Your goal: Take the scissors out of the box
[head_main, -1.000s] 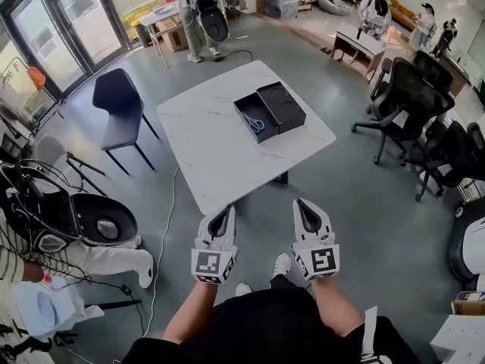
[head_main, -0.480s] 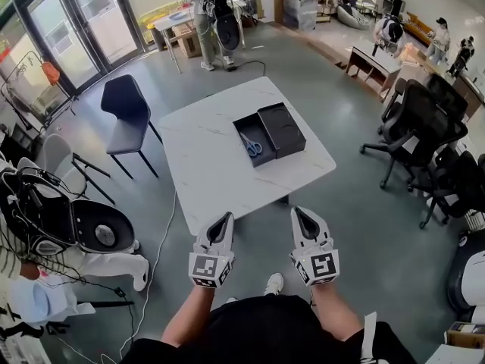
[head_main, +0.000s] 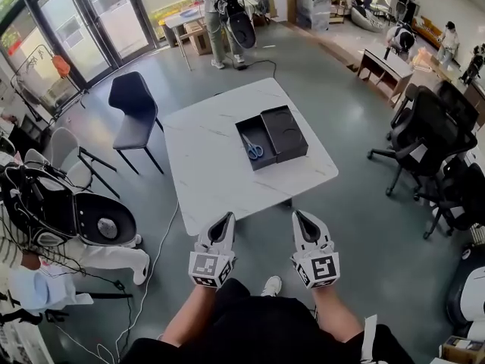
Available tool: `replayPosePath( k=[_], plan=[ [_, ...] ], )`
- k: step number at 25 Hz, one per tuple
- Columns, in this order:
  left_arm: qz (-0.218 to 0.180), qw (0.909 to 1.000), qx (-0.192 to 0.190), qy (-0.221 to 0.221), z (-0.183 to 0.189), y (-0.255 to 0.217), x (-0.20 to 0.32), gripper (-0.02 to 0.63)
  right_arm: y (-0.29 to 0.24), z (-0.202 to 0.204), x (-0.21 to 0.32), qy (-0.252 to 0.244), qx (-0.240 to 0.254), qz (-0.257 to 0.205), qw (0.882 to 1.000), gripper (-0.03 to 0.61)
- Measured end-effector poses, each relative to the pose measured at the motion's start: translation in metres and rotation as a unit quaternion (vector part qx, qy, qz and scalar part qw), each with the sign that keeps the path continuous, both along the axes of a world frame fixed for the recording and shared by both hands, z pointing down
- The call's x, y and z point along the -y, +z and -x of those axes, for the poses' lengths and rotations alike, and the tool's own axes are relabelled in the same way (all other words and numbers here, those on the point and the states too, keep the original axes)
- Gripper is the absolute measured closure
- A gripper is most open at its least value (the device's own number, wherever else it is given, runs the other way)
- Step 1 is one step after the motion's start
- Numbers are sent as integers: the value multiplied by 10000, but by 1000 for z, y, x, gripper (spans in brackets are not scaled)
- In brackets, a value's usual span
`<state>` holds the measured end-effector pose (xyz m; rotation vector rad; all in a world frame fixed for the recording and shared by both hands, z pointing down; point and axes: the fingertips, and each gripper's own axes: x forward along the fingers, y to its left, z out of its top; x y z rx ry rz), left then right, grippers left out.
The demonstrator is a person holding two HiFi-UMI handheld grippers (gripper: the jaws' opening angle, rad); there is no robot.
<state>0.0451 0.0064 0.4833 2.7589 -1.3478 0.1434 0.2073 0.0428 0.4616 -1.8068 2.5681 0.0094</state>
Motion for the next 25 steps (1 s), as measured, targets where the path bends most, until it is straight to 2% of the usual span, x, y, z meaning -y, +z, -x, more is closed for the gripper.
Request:
replayPosePath(
  k=[10, 18, 25],
  plan=[
    [2, 9997, -59, -220, 16, 4, 36, 604, -2, 18, 48, -283, -64, -71, 9996, 571],
    [-41, 9996, -203, -213, 32, -1, 102, 604, -15, 43, 112, -370, -203, -150, 9990, 571],
    [-9, 9997, -242, -59, 49, 0, 157, 604, -17, 65, 169, -260, -276, -89, 9992, 571]
  ],
)
